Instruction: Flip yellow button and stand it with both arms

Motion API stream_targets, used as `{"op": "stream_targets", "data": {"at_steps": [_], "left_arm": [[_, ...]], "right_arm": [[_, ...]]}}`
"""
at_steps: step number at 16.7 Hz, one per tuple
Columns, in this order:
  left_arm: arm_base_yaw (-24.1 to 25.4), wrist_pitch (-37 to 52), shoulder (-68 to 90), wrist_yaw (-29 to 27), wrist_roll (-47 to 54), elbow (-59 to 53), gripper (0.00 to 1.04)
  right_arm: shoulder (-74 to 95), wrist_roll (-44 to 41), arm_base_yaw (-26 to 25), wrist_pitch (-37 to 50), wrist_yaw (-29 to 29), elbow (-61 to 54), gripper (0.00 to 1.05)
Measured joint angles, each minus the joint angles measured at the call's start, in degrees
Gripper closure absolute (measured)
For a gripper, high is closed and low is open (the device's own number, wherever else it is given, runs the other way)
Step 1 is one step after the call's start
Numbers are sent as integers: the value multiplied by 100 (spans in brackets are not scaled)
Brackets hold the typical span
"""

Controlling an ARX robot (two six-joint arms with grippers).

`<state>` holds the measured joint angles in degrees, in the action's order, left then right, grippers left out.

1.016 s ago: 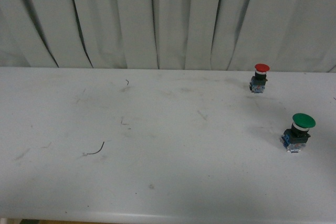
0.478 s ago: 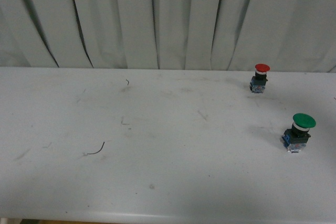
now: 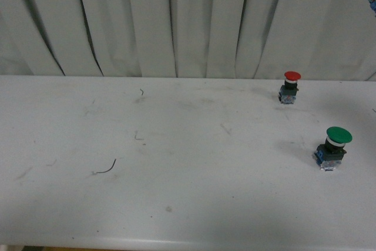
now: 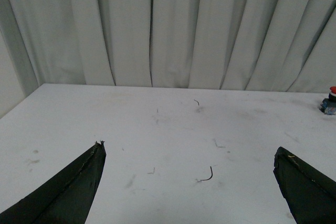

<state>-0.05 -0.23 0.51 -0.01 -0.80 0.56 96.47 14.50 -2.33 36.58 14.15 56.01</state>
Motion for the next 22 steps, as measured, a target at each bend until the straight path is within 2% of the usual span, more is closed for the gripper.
{"op": "stream_targets", "data": {"at_steps": [1,2,4,7,9,16,22], "left_arm": [[0,2,0,0,0,0,7],[0,0,0,0,0,0,7],[0,0,0,0,0,0,7],[0,2,0,0,0,0,7],[0,0,0,0,0,0,7],[0,0,0,0,0,0,7],[0,0,0,0,0,0,7]], "right_arm": [[262,-560,7,-289,-282,282,74],[892,-999,7,-595,-802,715,74],[2173,-938,216,-1572,-1419,2020,74],[2892,-697,485,-2380,-1917,2855,74],[3217,-636,640,-2592,-2205,3093,74],[3738,-365,916,-2846,-2404,3381,74],[3952,-334,704,-2887,-2706,3543,74]]}}
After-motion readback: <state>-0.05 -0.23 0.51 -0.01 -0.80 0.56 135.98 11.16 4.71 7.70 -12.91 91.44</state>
